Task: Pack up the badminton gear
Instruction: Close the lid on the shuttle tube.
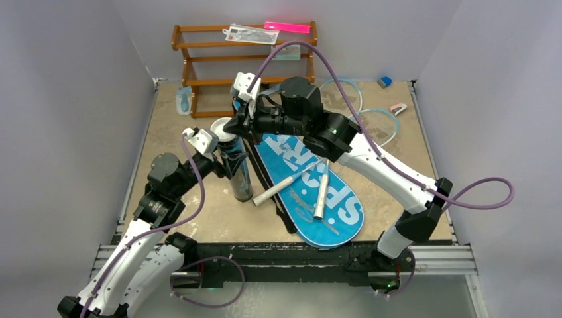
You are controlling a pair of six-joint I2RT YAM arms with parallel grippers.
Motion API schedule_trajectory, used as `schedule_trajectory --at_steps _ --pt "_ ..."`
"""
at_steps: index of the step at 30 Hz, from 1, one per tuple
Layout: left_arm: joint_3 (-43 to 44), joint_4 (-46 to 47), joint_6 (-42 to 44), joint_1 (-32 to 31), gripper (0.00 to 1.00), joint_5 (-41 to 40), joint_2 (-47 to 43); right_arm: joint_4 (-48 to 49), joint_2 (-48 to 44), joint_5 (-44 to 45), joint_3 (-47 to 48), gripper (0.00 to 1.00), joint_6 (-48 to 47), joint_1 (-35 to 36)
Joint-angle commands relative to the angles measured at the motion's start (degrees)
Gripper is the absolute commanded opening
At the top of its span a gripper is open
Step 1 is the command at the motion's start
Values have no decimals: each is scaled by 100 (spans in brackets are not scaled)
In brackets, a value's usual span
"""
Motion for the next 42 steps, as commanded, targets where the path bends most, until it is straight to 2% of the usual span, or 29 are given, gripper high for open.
schedule_trajectory --at_steps 1,17,30,38,42 --pt "141 -222 -166 21 53 65 55 -3 -146 -98 -181 0 -247 11" --pt "158 -335 -161 21 53 83 56 -770 112 233 341 0 -579 25" --pt "237 -444 -202 21 53 201 81 -1519 636 731 1184 0 -1105 211" --pt "237 -476 -160 26 53 191 88 -1371 436 854 1258 0 -976 221" --pt "250 -465 -184 21 53 188 93 -1407 349 1130 1510 3 -985 211"
